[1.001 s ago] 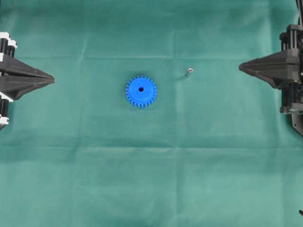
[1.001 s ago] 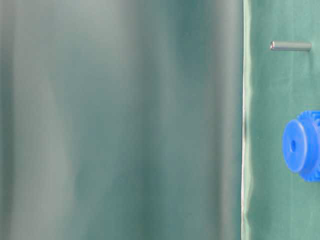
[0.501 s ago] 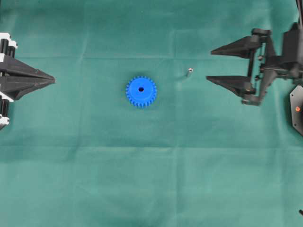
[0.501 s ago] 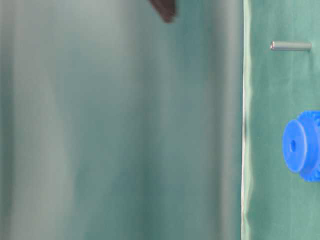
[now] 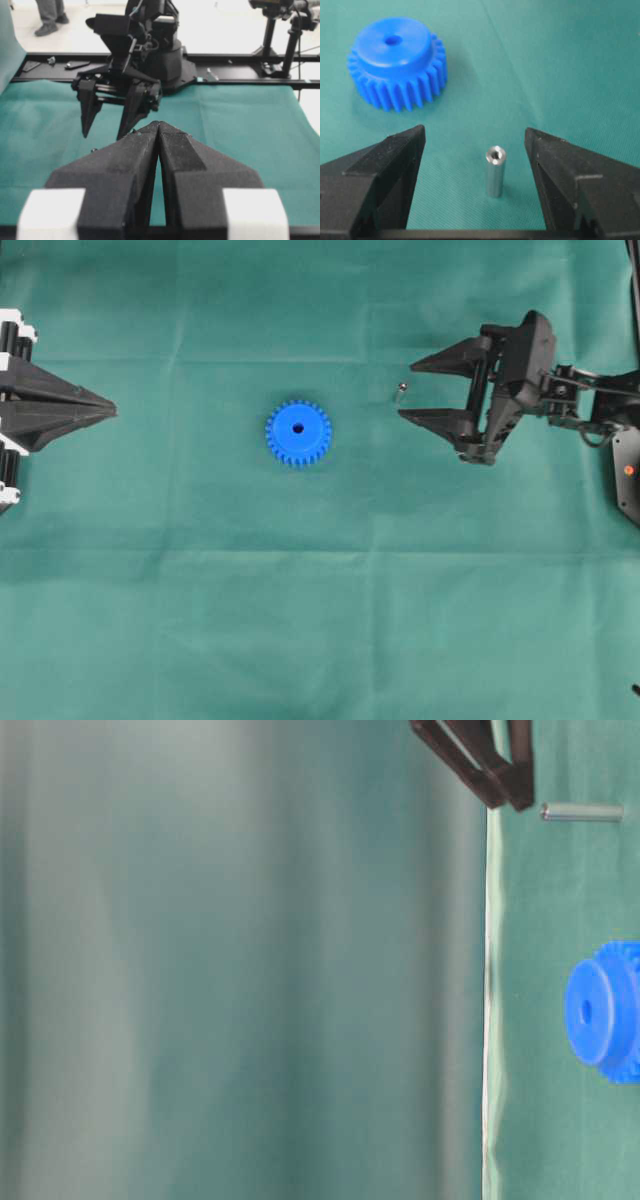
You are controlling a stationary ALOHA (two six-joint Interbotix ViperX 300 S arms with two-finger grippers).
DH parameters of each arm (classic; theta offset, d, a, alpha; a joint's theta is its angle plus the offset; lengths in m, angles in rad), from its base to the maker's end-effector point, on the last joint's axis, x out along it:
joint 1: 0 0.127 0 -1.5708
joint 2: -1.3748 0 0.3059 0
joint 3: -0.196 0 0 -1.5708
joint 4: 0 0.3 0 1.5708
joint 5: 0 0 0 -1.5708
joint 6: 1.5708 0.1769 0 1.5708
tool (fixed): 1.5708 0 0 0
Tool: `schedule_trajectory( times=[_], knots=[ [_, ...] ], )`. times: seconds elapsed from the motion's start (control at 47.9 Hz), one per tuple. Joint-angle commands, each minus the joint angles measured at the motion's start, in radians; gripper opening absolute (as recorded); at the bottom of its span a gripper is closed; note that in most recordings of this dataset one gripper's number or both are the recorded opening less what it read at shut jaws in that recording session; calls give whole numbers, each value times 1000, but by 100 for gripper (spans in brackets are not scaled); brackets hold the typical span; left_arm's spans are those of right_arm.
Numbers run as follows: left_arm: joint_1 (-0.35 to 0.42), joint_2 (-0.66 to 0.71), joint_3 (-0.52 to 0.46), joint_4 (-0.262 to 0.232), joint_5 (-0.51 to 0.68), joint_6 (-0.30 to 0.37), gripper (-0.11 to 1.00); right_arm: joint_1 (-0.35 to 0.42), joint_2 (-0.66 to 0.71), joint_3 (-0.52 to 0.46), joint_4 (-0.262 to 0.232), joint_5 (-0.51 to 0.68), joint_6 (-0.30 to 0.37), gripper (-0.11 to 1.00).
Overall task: Insert the shaft placed at a random location into the center hole of the medium gear at another random location.
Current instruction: 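Move the right gripper to the silver shaft and grasp it upright, then lift the silver shaft with the right gripper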
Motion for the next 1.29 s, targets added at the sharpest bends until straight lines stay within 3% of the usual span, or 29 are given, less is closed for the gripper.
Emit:
schedule_trajectory(
  times=[0.0, 0.584, 0.689, 0.876, 1.273],
  knots=[
    [2, 9, -21, 3, -2, 0, 0, -11, 29, -26, 8, -28, -11, 80],
    [0, 9, -20, 3, 14, 0, 0, -23, 83, -49, 14, -28, -12, 71],
    [0, 9, -20, 3, 15, 0, 0, -23, 83, -48, 12, -28, -14, 62],
    [0, 9, -21, 3, 14, 0, 0, -23, 83, -46, 5, -21, -17, 14],
    [0, 8, -21, 3, 15, 0, 0, -23, 5, -49, 3, 35, -40, 13]
  ],
)
